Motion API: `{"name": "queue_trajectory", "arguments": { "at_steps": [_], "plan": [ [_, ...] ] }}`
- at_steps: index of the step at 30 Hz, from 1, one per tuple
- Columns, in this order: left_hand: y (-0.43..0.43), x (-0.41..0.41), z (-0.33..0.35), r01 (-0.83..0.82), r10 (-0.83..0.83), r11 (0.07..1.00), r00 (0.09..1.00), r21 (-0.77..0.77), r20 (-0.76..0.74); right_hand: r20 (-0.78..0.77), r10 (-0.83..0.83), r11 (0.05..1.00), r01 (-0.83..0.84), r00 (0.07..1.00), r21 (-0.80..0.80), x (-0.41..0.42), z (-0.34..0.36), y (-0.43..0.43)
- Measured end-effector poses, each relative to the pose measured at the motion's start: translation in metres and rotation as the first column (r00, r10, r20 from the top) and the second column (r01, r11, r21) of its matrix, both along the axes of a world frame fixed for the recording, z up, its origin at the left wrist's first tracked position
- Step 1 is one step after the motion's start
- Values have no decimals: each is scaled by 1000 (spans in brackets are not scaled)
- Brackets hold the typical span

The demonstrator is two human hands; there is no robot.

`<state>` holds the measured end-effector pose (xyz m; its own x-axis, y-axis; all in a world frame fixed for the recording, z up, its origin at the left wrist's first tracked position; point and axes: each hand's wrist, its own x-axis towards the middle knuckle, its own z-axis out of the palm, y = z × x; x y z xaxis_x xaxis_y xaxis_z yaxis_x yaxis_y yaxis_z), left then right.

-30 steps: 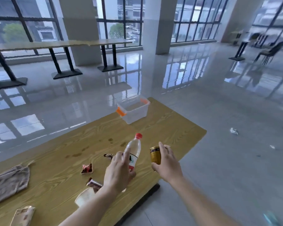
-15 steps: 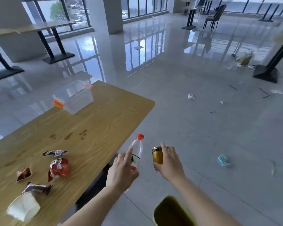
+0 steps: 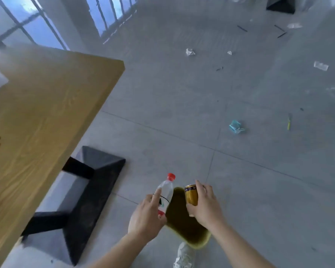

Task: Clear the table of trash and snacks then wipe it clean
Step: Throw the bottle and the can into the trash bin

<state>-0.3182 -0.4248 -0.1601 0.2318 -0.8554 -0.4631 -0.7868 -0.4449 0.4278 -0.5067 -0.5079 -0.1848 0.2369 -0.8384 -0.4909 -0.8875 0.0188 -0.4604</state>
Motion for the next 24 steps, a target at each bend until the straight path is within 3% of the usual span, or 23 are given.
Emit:
{"name": "queue_trajectory", "arguments": {
  "at_steps": [12,24],
  "plan": [
    [-21,-46,-199,24,-22,955,1000,296,-11,-150,-58,961,96,987,260,-38,-220,27],
    [-48,-77,-328,3,-39,905,996,425,77,-247,59,951,22,967,309,-29,-340,28]
  ]
}}
